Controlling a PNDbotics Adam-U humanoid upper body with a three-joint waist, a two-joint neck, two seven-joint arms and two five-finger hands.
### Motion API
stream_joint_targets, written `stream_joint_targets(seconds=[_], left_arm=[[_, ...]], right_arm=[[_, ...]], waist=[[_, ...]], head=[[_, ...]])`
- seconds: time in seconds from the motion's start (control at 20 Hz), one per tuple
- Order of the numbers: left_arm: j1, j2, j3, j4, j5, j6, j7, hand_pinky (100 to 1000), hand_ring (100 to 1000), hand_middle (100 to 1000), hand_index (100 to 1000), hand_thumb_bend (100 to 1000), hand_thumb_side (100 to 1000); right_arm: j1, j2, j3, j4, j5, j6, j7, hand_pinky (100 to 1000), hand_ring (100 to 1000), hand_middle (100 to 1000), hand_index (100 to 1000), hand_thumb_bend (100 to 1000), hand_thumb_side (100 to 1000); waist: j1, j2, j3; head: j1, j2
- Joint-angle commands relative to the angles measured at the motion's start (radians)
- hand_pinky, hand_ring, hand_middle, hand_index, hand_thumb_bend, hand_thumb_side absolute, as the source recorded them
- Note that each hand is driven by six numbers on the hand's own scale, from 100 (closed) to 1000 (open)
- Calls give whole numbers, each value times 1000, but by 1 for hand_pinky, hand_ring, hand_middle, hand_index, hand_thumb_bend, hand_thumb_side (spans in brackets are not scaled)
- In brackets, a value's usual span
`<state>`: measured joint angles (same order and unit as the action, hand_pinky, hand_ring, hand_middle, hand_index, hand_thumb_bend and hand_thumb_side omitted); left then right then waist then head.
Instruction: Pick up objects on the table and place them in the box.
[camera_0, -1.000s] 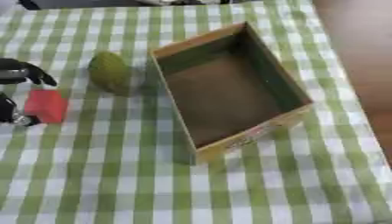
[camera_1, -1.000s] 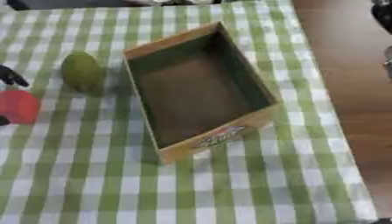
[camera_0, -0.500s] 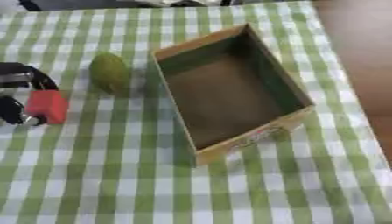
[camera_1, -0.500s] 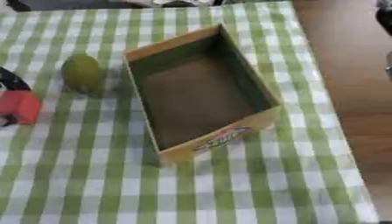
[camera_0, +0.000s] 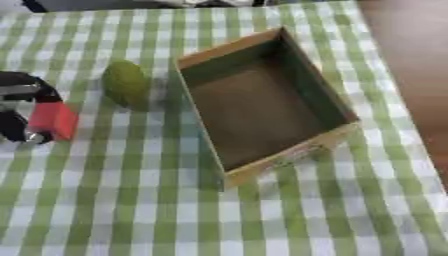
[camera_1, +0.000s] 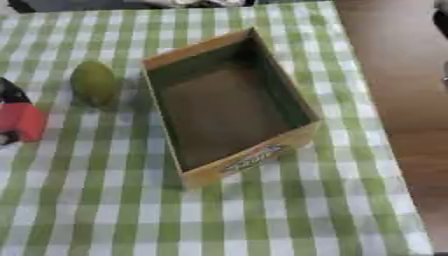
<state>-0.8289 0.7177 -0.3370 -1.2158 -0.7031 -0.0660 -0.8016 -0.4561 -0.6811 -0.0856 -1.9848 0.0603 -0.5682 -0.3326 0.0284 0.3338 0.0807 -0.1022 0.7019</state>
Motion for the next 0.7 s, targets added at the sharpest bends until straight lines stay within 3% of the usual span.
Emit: stream_joint_targets(seconds=[0.05, 0.3, 0.7], left_arm=[[-18, 23, 6, -19, -7, -9, -12, 759, 699, 589, 707, 218, 100], [-31, 31, 17, -85, -8, 4, -4, 709, 656, 558, 674, 100, 100], [-115, 8, 42, -262, 68, 50, -6, 672, 618, 536, 658, 100, 133]], right_arm=[[-5, -15, -12, -15, 6, 0, -8, 866, 584, 501, 793, 100, 357], [0, -16, -13, -15, 8, 1, -12, 867, 586, 502, 793, 100, 356], [2, -23, -14, -15, 10, 3, -16, 864, 585, 506, 792, 100, 314]], waist=[[-1, -22, 0], [3, -26, 1], [9, -37, 8]], head=[[3, -10], [0, -9], [-15, 2]])
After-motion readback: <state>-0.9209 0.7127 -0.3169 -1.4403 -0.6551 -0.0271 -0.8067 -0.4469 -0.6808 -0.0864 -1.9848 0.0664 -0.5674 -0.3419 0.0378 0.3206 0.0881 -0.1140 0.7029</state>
